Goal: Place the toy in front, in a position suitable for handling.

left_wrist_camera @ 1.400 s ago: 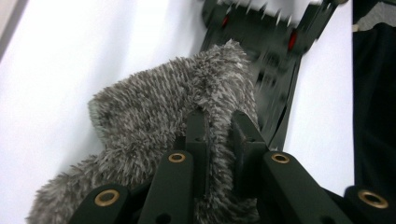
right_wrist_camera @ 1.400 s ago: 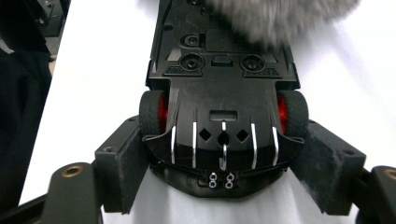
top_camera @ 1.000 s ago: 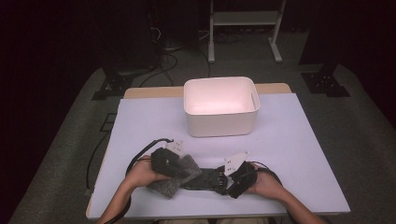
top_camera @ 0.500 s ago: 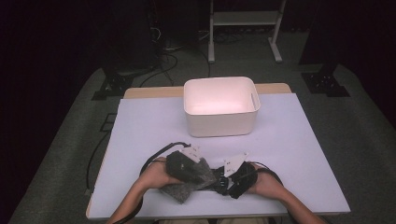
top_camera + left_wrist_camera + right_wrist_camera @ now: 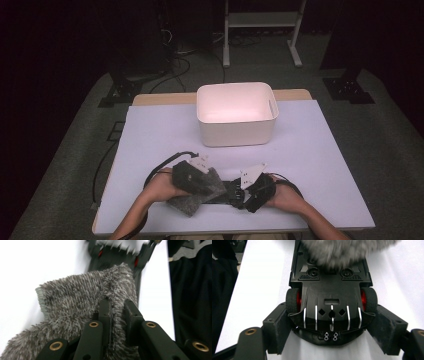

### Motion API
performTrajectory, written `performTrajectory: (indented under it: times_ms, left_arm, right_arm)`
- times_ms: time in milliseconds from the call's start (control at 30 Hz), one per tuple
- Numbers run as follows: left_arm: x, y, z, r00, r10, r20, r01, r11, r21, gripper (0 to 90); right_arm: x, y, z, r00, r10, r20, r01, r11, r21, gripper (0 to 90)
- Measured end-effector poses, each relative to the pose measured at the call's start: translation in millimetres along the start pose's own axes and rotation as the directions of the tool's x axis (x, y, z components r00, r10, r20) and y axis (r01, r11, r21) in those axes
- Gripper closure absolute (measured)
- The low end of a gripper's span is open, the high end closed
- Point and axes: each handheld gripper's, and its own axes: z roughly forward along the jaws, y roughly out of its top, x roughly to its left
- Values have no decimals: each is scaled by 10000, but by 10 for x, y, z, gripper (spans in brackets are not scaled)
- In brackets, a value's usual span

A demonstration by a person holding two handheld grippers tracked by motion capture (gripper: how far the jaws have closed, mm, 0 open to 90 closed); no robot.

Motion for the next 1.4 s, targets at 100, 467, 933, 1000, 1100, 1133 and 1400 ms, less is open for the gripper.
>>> performTrajectory:
  times_ms: [100, 467, 933, 1000, 1100, 1133, 1400]
  left_arm:
    - [38, -126, -101, 9990, -309, -313, 310, 9995, 25, 781]
    - [-5, -111, 18, 9996, -243, 113, 242, 9996, 129, 779]
    - [-94, 54, 91, 9992, 339, 188, -346, 9986, 397, 780]
    - [-105, 58, 101, 9989, 407, 244, -415, 9986, 327, 780]
    - [-103, 55, 105, 9986, 408, 324, -417, 9988, 257, 781]
    - [-103, 53, 105, 9986, 398, 335, -406, 9989, 243, 781]
    - [-94, 48, 87, 9987, 404, 303, -410, 9990, 182, 780]
  right_arm:
    - [-15, -2, 2, 10000, -43, -59, 43, 10000, -15, 235]
    - [-78, -1, 6, 9924, 1178, -363, -1176, 9930, 93, 189]
    - [-198, 167, -163, 9696, 2191, -1089, -2232, 9744, -263, 151]
    - [-232, 192, -163, 9679, 2263, -1097, -2298, 9730, -208, 152]
    - [-295, 206, -135, 9599, 2520, -1232, -2551, 9669, -103, 155]
    - [-313, 206, -123, 9562, 2617, -1313, -2649, 9642, -72, 155]
    - [-436, 202, 5, 9241, 3227, -2045, -3279, 9447, 89, 166]
